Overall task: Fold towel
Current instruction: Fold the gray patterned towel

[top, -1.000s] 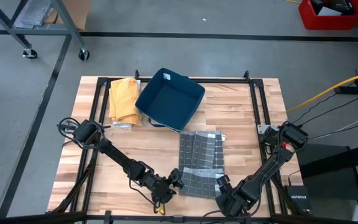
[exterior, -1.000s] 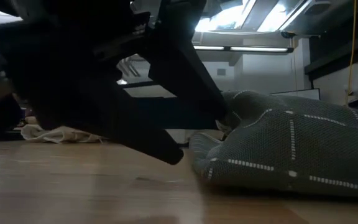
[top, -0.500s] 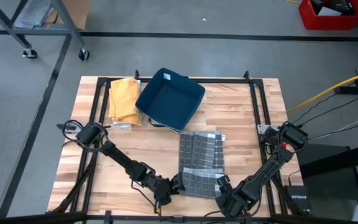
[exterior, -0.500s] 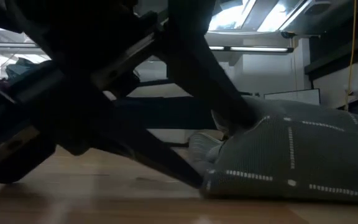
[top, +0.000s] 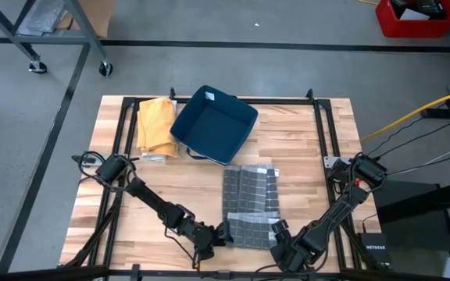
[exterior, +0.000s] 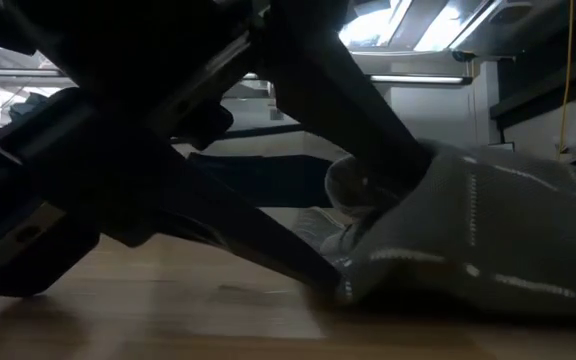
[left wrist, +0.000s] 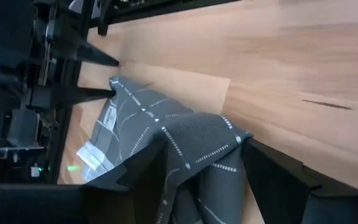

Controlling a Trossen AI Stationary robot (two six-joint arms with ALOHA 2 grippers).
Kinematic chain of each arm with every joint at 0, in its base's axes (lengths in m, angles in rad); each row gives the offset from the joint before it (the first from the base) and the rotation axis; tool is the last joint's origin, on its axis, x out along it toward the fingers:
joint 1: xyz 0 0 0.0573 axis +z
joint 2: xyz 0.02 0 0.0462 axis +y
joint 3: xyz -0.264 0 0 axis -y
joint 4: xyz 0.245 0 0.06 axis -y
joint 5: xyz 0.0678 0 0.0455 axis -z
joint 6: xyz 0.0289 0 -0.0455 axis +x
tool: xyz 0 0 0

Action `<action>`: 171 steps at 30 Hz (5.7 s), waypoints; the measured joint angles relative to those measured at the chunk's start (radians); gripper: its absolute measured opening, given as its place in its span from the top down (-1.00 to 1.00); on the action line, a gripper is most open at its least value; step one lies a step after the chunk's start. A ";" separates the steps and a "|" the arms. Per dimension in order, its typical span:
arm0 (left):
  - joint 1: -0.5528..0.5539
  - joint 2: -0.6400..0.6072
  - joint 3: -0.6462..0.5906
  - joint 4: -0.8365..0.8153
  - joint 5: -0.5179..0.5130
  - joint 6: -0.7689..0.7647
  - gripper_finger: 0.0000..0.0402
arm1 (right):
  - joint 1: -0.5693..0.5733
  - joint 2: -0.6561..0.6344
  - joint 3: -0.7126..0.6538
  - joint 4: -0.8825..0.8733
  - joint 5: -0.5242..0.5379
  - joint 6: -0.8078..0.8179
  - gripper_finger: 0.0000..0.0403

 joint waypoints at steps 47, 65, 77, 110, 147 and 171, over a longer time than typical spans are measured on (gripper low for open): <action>-0.256 -0.002 0.244 -0.145 -0.322 -1.077 0.99 | 0.080 0.001 0.377 -0.228 0.157 0.446 0.97; -0.271 -0.002 0.264 -0.234 -0.715 -1.531 0.98 | -0.021 -0.010 0.387 -0.369 0.403 0.532 0.98; -0.242 -0.003 0.264 -0.406 -0.794 -1.834 0.98 | -0.134 -0.011 0.387 -0.552 0.535 0.494 0.99; -0.273 -0.003 0.325 -1.134 -0.804 -2.903 1.00 | -0.434 -0.011 0.387 -0.235 0.459 -0.110 0.98; -0.270 -0.003 0.325 -1.513 -0.323 -2.947 0.95 | -0.704 0.203 0.387 -0.084 0.245 -0.343 0.83; -0.268 -0.003 0.325 -1.501 -0.323 -2.917 0.76 | -0.578 0.120 0.387 0.053 -0.046 -0.411 0.83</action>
